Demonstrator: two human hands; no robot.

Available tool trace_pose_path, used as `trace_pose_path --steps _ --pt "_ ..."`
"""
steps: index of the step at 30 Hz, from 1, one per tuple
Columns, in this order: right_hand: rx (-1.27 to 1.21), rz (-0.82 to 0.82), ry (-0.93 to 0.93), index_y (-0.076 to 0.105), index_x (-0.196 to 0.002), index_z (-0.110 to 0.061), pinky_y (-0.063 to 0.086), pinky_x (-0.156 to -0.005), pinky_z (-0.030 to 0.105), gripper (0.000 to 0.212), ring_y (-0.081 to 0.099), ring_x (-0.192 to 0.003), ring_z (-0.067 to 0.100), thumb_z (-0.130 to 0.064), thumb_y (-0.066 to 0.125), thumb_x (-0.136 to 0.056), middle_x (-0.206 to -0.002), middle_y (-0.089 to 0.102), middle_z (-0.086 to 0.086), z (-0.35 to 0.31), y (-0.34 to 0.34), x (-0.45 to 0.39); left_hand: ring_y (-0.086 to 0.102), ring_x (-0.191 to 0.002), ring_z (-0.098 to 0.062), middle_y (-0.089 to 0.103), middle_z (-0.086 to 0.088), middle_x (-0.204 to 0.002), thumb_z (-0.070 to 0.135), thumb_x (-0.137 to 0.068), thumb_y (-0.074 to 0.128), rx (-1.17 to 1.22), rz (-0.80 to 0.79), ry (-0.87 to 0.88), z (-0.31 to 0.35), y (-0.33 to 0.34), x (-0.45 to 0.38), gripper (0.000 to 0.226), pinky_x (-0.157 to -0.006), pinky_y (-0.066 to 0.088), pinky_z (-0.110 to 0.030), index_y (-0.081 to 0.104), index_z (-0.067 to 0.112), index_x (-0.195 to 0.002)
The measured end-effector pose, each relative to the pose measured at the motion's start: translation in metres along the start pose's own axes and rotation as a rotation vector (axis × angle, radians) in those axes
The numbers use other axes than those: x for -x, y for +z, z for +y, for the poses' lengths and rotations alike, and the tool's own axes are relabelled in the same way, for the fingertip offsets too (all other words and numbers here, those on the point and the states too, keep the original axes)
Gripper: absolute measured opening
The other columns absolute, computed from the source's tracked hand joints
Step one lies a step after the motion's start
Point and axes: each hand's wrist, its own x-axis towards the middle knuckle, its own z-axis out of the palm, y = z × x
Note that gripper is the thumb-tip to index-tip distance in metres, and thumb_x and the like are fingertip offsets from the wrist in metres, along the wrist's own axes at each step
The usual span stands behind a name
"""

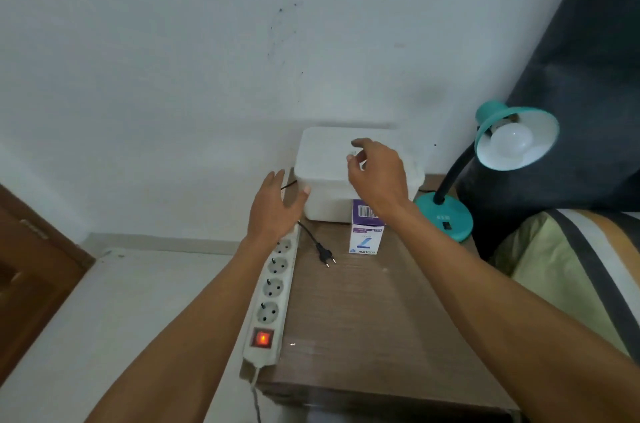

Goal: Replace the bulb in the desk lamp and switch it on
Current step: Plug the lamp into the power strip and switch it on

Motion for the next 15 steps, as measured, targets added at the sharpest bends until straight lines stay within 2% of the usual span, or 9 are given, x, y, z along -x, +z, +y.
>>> trace_pose_path --steps 2,5,7,9,11,13,15 --pt "-0.020 -0.071 0.007 0.066 -0.125 -0.016 0.053 -0.082 0.033 0.032 0.067 -0.092 0.019 -0.026 0.056 -0.095 -0.096 0.073 0.000 -0.016 0.014 0.020 0.029 -0.155 -0.026 0.029 -0.010 -0.168 0.062 -0.096 0.059 0.015 -0.009 -0.030 -0.018 -0.001 0.024 0.086 -0.124 0.030 -0.039 0.032 0.012 -0.161" --pt "-0.025 -0.161 -0.002 0.071 -0.115 -0.013 0.056 -0.077 0.036 0.028 0.069 -0.086 0.023 -0.022 0.056 -0.093 -0.092 0.075 0.007 -0.027 0.041 0.052 0.038 -0.148 -0.024 0.039 -0.007 -0.162 0.048 -0.094 0.070 0.079 -0.049 -0.052 -0.041 -0.001 0.064 0.082 -0.108 0.029 -0.019 0.035 0.009 -0.157" --pt "-0.007 -0.238 0.027 0.072 -0.110 -0.012 0.058 -0.076 0.040 0.024 0.070 -0.086 0.026 -0.022 0.058 -0.092 -0.093 0.075 0.010 -0.027 0.060 0.069 0.045 -0.142 -0.017 0.044 0.002 -0.156 0.048 -0.089 0.077 0.125 -0.102 -0.091 -0.059 0.001 0.087 0.089 -0.105 0.033 -0.021 0.032 0.015 -0.158" --pt "0.046 -0.326 0.068 0.071 -0.111 -0.011 0.058 -0.078 0.042 0.025 0.069 -0.090 0.029 -0.022 0.061 -0.091 -0.097 0.074 0.012 -0.022 0.077 0.081 0.057 -0.129 -0.011 0.055 0.012 -0.143 0.049 -0.079 0.086 0.211 -0.164 -0.123 -0.078 0.002 0.101 0.091 -0.100 0.046 -0.024 0.037 0.027 -0.152" --pt "0.144 -0.405 0.098 0.070 -0.107 -0.009 0.057 -0.075 0.040 0.023 0.068 -0.090 0.031 -0.024 0.062 -0.090 -0.098 0.072 0.013 -0.015 0.091 0.093 0.064 -0.116 -0.004 0.061 0.017 -0.130 0.046 -0.072 0.092 0.257 -0.244 -0.129 -0.091 0.005 0.112 0.095 -0.093 0.053 -0.018 0.036 0.038 -0.148" --pt "0.265 -0.472 0.128 0.067 -0.101 -0.008 0.056 -0.075 0.041 0.020 0.067 -0.091 0.033 -0.023 0.061 -0.089 -0.101 0.068 0.014 -0.008 0.101 0.102 0.060 -0.117 -0.002 0.055 0.018 -0.134 0.043 -0.071 0.094 0.278 -0.316 -0.136 -0.097 0.007 0.118 0.112 -0.095 0.051 -0.016 0.021 0.040 -0.156" --pt "0.370 -0.511 0.136 0.065 -0.102 -0.007 0.056 -0.076 0.041 0.018 0.065 -0.094 0.034 -0.019 0.059 -0.089 -0.105 0.066 0.015 -0.002 0.107 0.108 0.056 -0.129 -0.011 0.050 0.010 -0.148 0.045 -0.068 0.095 0.291 -0.349 -0.139 -0.099 0.008 0.118 0.129 -0.105 0.048 -0.027 0.009 0.033 -0.164"
